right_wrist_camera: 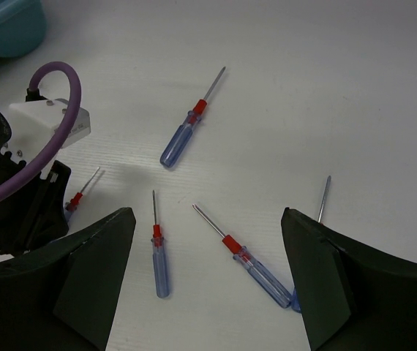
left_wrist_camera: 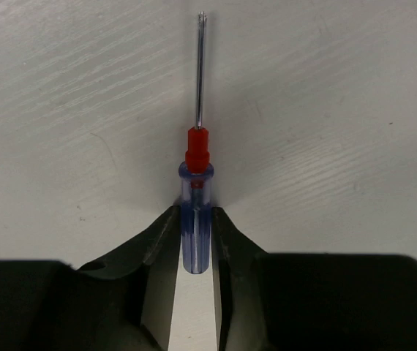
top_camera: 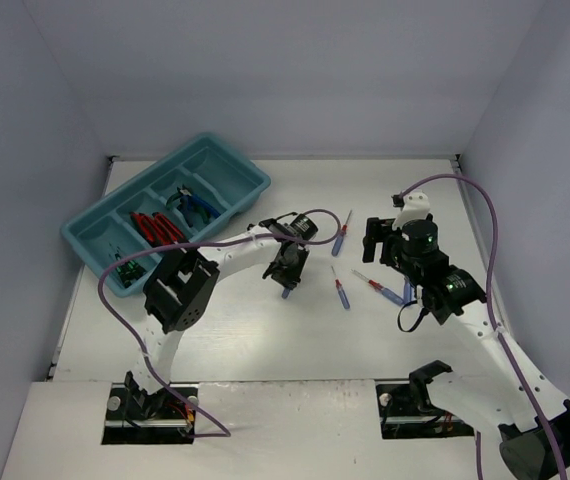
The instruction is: Sort the tools into containers
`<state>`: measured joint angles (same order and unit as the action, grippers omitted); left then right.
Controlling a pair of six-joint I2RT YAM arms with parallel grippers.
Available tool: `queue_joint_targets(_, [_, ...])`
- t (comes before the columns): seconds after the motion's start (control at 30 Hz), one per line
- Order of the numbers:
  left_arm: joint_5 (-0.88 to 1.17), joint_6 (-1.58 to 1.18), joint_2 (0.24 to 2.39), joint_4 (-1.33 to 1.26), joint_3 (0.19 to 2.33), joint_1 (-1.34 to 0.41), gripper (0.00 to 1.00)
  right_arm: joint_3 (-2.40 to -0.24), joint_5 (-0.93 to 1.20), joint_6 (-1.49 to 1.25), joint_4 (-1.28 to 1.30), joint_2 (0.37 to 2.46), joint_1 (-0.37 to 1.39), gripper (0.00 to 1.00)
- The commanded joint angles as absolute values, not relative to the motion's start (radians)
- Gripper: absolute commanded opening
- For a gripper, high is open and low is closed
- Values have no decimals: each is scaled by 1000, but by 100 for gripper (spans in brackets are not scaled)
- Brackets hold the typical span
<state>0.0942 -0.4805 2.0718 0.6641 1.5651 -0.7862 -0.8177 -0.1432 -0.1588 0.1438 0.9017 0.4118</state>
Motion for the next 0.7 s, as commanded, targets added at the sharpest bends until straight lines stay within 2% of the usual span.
queue_joint_targets(0.0, [60,-512,2045,661,1601,-787,10,-830,-183,-172,112,896,406,79])
queue_joint_targets(0.07, [45,-512,2042,660,1611,-786,1,-830,-184,-169,112,900,405,79])
queue_joint_targets(0.1, [39,-512,2032,660,1619,-780,0,-830,-186,-167,112,901,404,79])
queue_joint_targets(0.2, [38,-525,1996,662,1661,-756,0,-831,-193,-161,112,903,403,79])
queue_joint_targets(0.4, [42,-618,1957,654,1808,-593,0,-832,-206,-158,112,914,403,79])
queue_joint_targets(0.63, [77,-758,2088,601,2039,-374,0,-834,-195,-179,110,956,400,79])
queue_joint_targets(0.67, [90,-786,2120,587,2069,-352,5,-834,-191,-182,110,959,400,79])
